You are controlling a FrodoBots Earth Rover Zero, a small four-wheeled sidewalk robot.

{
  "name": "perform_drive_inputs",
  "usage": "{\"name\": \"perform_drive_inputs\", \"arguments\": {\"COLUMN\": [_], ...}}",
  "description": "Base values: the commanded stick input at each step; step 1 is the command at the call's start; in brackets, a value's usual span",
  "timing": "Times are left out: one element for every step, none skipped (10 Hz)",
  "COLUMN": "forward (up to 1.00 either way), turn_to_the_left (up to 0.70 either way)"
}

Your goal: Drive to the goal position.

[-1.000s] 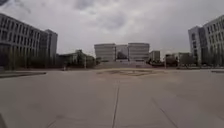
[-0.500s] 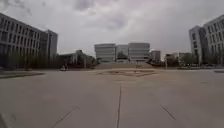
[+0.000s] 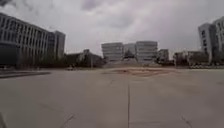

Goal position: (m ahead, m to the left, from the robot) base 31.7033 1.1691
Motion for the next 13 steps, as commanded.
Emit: {"name": "perform_drive_inputs", "arguments": {"forward": [0.70, 0.70, 0.70, 0.70, 0.70, 0.70, 0.70, 0.70, 0.70, 0.70, 0.70, 0.70, 0.70], "turn_to_the_left": [-0.01, -0.01, -0.01, -0.01, -0.01, -0.01, -0.01, -0.01, -0.01, -0.01, -0.01, -0.01, -0.01]}}
